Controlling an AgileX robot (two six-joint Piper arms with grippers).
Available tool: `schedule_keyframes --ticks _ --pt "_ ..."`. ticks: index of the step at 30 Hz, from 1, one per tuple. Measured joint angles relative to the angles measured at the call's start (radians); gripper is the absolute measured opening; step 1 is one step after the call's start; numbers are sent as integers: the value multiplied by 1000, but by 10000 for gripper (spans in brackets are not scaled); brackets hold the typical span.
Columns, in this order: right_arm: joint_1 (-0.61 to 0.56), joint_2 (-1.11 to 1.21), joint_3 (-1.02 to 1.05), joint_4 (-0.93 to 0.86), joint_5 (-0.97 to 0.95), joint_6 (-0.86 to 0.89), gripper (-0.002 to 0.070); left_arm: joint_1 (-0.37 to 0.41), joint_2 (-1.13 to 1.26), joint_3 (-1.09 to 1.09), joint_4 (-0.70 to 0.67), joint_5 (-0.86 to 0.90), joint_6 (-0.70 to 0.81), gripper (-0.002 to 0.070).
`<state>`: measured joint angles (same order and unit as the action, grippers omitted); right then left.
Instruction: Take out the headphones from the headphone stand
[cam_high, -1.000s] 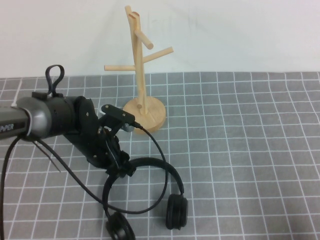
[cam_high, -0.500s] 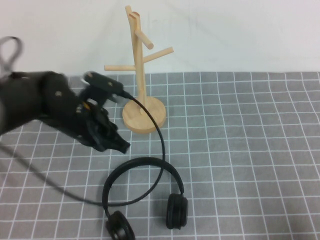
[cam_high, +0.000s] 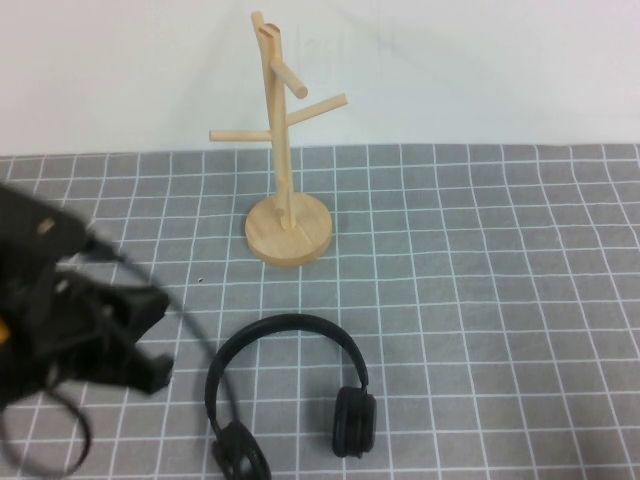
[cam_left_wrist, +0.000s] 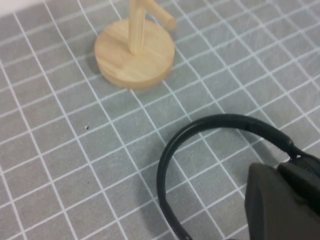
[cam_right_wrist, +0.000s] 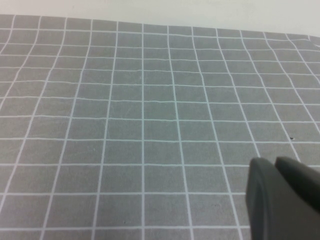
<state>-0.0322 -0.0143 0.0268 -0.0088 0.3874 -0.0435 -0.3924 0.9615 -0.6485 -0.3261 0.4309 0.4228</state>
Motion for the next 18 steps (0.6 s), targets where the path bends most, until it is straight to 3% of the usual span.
schedule_keyframes --ticks 6,14,18 --pt "0 0 0 0 0 0 -9 0 -158 76 -2 23 0 -2" --pt "0 0 0 0 0 0 -9 0 -189 90 34 75 10 -3" --pt "0 0 0 0 0 0 -9 0 -194 137 36 6 10 -3"
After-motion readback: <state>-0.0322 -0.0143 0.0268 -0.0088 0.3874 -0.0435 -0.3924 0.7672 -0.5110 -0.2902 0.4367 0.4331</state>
